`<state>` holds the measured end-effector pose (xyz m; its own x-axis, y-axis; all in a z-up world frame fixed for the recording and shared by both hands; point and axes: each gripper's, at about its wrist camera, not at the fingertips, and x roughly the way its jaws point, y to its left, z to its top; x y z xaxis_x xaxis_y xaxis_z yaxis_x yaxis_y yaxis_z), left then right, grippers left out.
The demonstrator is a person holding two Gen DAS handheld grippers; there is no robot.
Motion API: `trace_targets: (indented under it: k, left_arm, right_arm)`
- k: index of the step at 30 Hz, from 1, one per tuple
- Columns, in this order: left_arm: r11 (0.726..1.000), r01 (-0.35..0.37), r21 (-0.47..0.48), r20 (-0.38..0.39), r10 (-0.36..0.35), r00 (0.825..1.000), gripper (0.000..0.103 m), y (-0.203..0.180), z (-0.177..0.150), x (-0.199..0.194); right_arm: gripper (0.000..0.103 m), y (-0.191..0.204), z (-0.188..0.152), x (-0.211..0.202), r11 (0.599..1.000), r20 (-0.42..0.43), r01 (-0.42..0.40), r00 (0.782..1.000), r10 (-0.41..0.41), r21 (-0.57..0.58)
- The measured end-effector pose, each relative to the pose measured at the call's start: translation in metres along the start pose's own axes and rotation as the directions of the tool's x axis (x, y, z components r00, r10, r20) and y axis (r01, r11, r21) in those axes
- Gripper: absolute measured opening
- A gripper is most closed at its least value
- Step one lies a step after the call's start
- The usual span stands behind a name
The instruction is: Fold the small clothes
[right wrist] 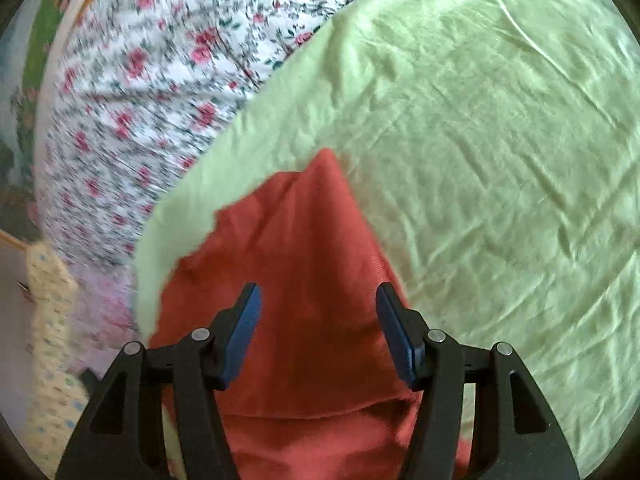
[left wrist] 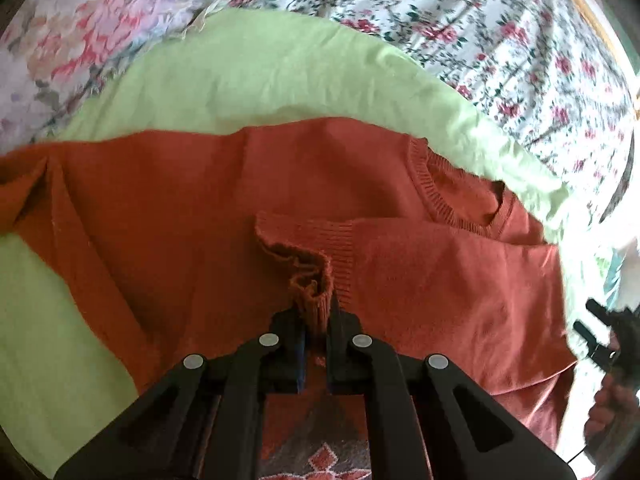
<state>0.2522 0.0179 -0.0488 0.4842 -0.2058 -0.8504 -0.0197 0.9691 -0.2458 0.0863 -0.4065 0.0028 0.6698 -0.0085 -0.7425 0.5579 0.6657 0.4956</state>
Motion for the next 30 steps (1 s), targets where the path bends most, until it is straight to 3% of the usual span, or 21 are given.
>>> trace_targets:
  k: [8, 9, 10, 13, 17, 20, 22, 26, 30]
  left_arm:
    - [0.999, -0.039, 0.011, -0.004, 0.039, 0.999, 0.005, 0.005, -0.002, 0.003]
    - [0.999, -0.038, 0.011, -0.001, 0.038, 0.999, 0.005, 0.007, -0.002, 0.001]
    - [0.999, -0.04, 0.011, 0.008, 0.04, 0.999, 0.005, 0.006, -0.001, -0.001]
    - [0.998, -0.058, 0.006, 0.016, 0.058, 0.998, 0.005, 0.008, 0.0, -0.002]
    - [0.995, -0.104, -0.003, -0.047, 0.104, 0.993, 0.01, 0.014, -0.006, 0.01]
    - [0.996, -0.086, -0.025, -0.047, 0.084, 0.995, 0.022, 0.023, -0.01, -0.003]
    - [0.995, -0.081, -0.053, -0.041, 0.079, 0.996, 0.041, 0.034, -0.013, -0.015]
    - [0.984, -0.087, -0.157, -0.007, 0.087, 0.996, 0.048, 0.073, -0.021, -0.045]
    - [0.939, -0.109, -0.327, 0.002, 0.116, 0.993, 0.056, 0.134, -0.033, -0.071]
  right_arm:
    - [0.06, -0.001, 0.022, 0.06, 0.966, -0.083, 0.204, 0.972, -0.219, -0.161]
    - [0.044, 0.0, 0.023, 0.063, 0.959, -0.078, 0.209, 0.971, -0.227, -0.193]
    - [0.014, 0.005, 0.025, 0.064, 0.949, -0.075, 0.212, 0.969, -0.235, -0.232]
    - [0.014, 0.011, 0.033, 0.057, 0.947, -0.056, 0.194, 0.975, -0.215, -0.255]
    - [0.019, 0.012, 0.032, 0.069, 0.938, -0.093, 0.22, 0.963, -0.253, -0.267]
    - [0.041, 0.009, 0.033, 0.06, 0.957, -0.096, 0.216, 0.967, -0.237, -0.196]
    - [0.053, 0.011, 0.025, 0.044, 0.967, -0.067, 0.185, 0.978, -0.199, -0.174]
    - [0.054, 0.029, 0.005, 0.018, 0.974, -0.034, 0.108, 0.993, -0.117, -0.197]
    - [0.054, 0.047, -0.025, 0.017, 0.971, -0.076, 0.057, 0.994, -0.077, -0.23]
